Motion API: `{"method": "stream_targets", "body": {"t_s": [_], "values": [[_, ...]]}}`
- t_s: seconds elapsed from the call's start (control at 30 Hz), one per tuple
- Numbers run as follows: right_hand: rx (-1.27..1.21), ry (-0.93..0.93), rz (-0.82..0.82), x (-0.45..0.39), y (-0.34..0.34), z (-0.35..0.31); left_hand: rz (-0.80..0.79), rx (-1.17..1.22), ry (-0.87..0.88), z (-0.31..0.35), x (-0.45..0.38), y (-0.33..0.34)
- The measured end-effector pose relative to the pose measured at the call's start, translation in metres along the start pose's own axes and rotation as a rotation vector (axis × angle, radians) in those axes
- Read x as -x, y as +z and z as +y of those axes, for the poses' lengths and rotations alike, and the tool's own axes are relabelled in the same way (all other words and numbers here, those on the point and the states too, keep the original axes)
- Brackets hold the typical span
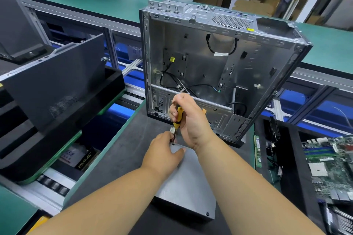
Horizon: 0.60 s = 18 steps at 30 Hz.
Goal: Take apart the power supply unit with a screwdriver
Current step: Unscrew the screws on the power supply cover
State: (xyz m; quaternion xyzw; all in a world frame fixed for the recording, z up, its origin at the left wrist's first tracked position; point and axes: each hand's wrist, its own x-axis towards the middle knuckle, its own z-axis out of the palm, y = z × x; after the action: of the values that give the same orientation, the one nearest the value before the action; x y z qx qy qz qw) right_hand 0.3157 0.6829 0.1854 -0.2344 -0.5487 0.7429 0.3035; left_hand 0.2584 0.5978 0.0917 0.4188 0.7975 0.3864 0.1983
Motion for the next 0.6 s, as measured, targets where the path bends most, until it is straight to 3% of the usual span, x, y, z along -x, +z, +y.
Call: {"method": "stream_targets", "body": {"t_s": [0.33, 0.6], "values": [[0.113, 0.059, 0.031, 0.0016, -0.0094, -0.0072, -0.002, -0.006, -0.003, -0.0004, -0.0003, 0.0006], [-0.126, 0.020, 0.018, -0.0011, -0.0071, -0.0041, -0.005, -0.007, -0.006, 0.0000, 0.0006, -0.0002]]}}
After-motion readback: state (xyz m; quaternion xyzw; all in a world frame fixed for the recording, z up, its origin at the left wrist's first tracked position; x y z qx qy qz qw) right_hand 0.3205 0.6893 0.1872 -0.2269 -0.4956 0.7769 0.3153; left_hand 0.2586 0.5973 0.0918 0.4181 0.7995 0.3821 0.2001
